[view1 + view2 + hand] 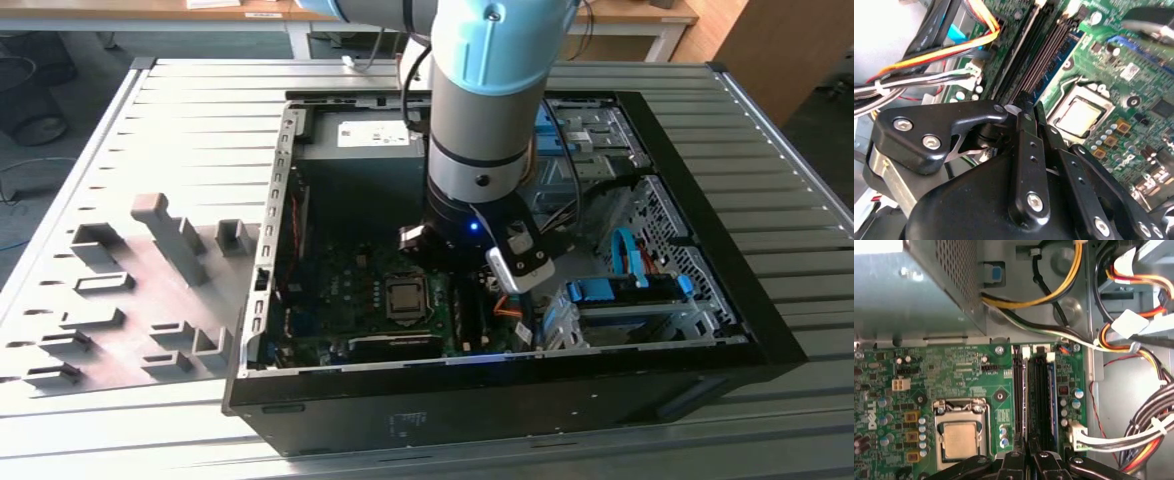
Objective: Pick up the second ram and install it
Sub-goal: 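Insert the second ram into the second slot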
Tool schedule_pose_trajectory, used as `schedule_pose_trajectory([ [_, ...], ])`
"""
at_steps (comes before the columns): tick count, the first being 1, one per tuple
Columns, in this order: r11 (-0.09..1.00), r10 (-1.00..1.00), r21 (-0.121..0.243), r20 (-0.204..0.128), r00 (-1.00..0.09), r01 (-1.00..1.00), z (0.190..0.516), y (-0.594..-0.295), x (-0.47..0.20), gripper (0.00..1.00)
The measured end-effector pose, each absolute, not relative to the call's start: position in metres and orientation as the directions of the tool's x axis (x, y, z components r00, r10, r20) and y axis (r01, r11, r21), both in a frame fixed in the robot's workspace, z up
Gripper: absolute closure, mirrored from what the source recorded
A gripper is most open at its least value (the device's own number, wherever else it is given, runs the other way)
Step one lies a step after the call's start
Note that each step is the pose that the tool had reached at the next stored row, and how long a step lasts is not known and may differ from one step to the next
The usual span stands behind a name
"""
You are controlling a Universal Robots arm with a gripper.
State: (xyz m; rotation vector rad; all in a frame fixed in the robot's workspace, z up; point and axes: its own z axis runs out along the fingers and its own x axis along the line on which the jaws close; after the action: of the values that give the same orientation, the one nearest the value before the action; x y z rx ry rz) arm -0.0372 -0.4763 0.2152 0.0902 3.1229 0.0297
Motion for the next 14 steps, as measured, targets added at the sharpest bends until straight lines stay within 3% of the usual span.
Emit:
schedule_pose_trajectory([
  [14,0.998,0.065,0.018,-0.017,-0.998,0.065,0.2150,-0.4812,-0.0372,0.86],
])
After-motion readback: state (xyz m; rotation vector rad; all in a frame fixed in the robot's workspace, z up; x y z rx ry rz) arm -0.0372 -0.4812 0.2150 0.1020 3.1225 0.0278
